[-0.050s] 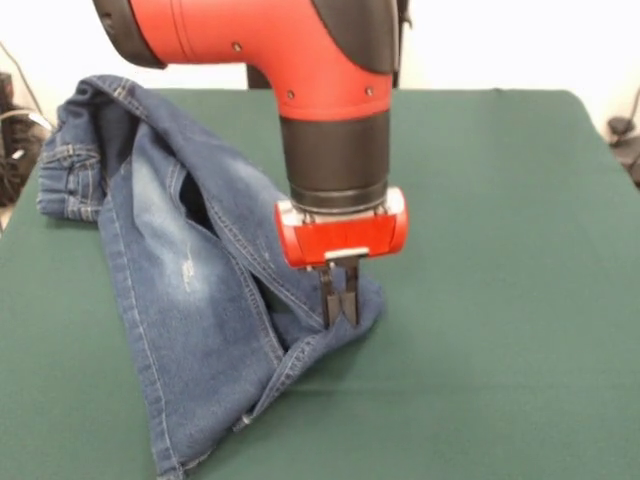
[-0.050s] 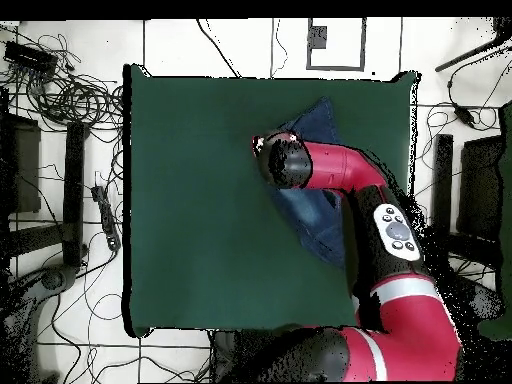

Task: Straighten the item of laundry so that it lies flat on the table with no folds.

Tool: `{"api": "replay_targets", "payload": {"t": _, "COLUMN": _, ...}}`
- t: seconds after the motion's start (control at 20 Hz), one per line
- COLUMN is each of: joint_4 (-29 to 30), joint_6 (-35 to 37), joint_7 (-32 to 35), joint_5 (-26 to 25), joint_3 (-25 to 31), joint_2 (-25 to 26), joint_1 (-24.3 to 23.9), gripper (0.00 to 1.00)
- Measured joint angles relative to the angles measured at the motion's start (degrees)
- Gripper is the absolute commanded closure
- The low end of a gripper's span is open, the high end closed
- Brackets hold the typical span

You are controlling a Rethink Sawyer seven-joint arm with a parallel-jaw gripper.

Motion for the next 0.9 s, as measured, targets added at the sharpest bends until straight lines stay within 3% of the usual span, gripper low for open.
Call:
{"api": "replay_targets", "payload": {"t": 0.55, "joint_4": 11.51, "joint_6": -1.21, "joint_7": 0.0, "joint_5": 0.23, "joint_3": 7.82, "joint_2": -8.07, "joint_1": -9.72, "gripper": 1.0}}
{"api": "replay_targets", "payload": {"t": 0.9, "joint_4": 14.31, "joint_6": -3.12, "joint_7": 0.0, "joint_5": -0.46, "joint_3": 9.39, "joint_2": -8.74, "joint_1": -11.51, "gripper": 1.0}}
